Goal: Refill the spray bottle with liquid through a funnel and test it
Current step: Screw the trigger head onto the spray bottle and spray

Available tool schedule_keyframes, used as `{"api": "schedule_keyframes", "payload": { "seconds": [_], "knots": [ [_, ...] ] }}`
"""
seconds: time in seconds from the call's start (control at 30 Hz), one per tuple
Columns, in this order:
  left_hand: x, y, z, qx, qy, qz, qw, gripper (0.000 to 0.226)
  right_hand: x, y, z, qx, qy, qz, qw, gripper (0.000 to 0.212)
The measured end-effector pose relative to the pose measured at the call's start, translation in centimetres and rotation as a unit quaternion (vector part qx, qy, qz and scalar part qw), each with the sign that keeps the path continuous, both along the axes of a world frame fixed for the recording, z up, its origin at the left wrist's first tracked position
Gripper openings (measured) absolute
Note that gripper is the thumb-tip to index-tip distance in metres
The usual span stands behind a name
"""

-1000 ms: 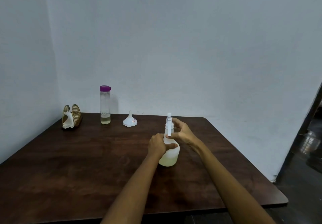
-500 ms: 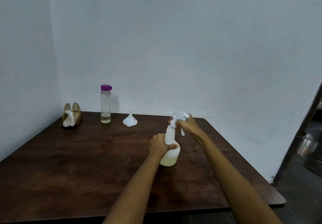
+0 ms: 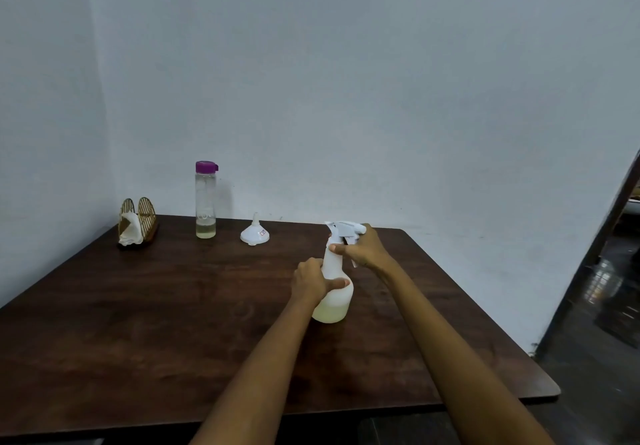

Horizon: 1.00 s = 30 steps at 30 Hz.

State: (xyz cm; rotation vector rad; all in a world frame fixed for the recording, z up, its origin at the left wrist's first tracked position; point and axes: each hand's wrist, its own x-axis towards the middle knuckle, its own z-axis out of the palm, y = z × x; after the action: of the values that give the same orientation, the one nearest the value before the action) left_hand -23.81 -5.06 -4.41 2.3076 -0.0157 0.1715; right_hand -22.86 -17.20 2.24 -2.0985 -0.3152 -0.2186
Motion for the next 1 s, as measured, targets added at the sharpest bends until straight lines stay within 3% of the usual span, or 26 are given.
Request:
{"api": "schedule_keyframes", "payload": {
  "seconds": [0.23,0.4,0.67,0.77,0.87,1.0],
  "knots": [
    [-0.1,-0.1,-0.1,-0.003,-0.01,0.001,1.0,0.057,-0.9,1.9,-1.6,-0.015,-0.096,-0.126,0.987,0.037],
    [-0.4,-0.5,0.2,0.01,-0.012,0.001,1.0,0.045,-1.2,3.7,-2.7,0.015,-0.073,-0.209,0.975,0.04],
    [-0.2,0.0,-0.2,-0.003,-0.008,0.0,1.0,0.062,-3.7,-0.3,0.0,-0.057,0.091,-0.004,0.994,0.042],
    [-0.4,0.0,-0.2,-0.014,-0.012,0.003,1.0,0.064,-3.3,-2.2,0.6,-0.074,0.082,-0.025,0.994,0.049],
    [-0.4,-0.1,-0.2,-0.017,-0.01,0.003,1.0,0.064,-2.4,-1.8,0.2,0.018,0.053,-0.033,0.998,0.047],
    [-0.4,0.0,0.0,-0.024,-0.003,0.0,1.0,0.065,-1.4,0.6,-0.3,0.1,0.042,0.008,0.994,0.022]
  ]
}}
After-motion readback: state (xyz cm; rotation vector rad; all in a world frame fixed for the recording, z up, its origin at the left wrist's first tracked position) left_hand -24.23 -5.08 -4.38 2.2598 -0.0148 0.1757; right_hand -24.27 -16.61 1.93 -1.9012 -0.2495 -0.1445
